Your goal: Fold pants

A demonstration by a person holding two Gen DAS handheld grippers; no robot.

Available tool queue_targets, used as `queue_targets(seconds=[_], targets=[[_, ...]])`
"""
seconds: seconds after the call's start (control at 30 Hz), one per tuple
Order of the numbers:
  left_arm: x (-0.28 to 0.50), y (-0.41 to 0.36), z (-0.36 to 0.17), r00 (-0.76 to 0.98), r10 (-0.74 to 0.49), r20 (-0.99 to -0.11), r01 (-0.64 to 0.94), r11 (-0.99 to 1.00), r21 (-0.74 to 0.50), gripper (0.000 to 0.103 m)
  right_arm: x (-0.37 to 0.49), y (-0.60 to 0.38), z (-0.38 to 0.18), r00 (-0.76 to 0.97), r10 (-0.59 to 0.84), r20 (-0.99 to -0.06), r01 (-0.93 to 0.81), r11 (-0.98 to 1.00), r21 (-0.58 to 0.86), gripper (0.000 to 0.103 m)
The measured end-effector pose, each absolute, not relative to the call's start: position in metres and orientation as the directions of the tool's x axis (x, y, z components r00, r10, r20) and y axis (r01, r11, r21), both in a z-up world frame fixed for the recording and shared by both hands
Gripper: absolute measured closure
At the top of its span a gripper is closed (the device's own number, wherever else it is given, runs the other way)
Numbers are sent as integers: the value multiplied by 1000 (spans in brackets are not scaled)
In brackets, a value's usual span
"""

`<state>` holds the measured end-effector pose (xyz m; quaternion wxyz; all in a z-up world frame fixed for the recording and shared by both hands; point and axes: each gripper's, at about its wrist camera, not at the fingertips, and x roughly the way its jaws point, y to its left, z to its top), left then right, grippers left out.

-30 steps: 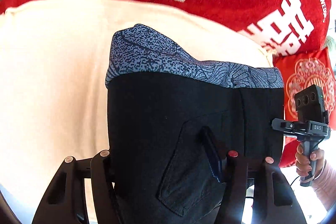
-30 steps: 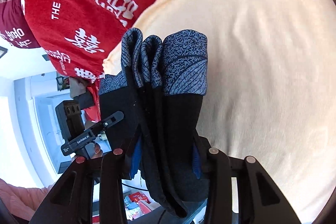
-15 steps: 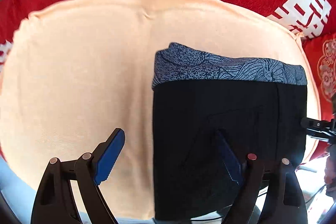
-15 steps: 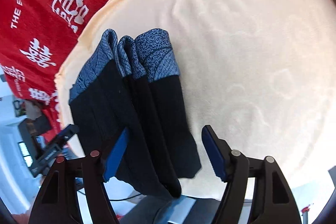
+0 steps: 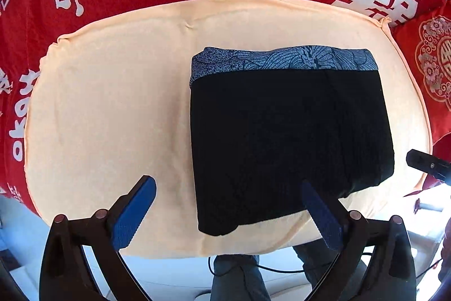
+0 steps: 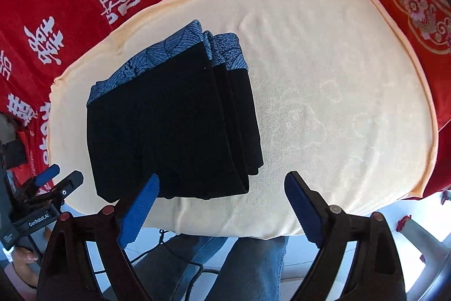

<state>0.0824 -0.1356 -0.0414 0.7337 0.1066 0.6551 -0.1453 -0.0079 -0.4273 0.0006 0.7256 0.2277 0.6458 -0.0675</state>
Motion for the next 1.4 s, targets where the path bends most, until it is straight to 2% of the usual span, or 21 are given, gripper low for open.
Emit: queue_targets(seconds=[0.03, 0.33, 0.8, 1.4], targets=[[78, -134, -37, 100, -67, -993, 358, 933, -27, 0, -10, -423, 6, 165, 180, -970, 384, 894, 231, 0], [51, -131, -2, 156, -4, -988, 404, 913, 61, 0, -23, -384, 48, 142, 29, -989, 327, 942, 75, 0], [39, -121, 33, 177, 3, -984, 408, 910, 76, 0, -31, -365, 79, 127, -4, -992, 338, 940, 40, 0], [33, -127, 50, 203, -7, -979, 449, 889, 86, 0, -23, -343, 96, 130, -38, -991, 291, 957, 1, 0]])
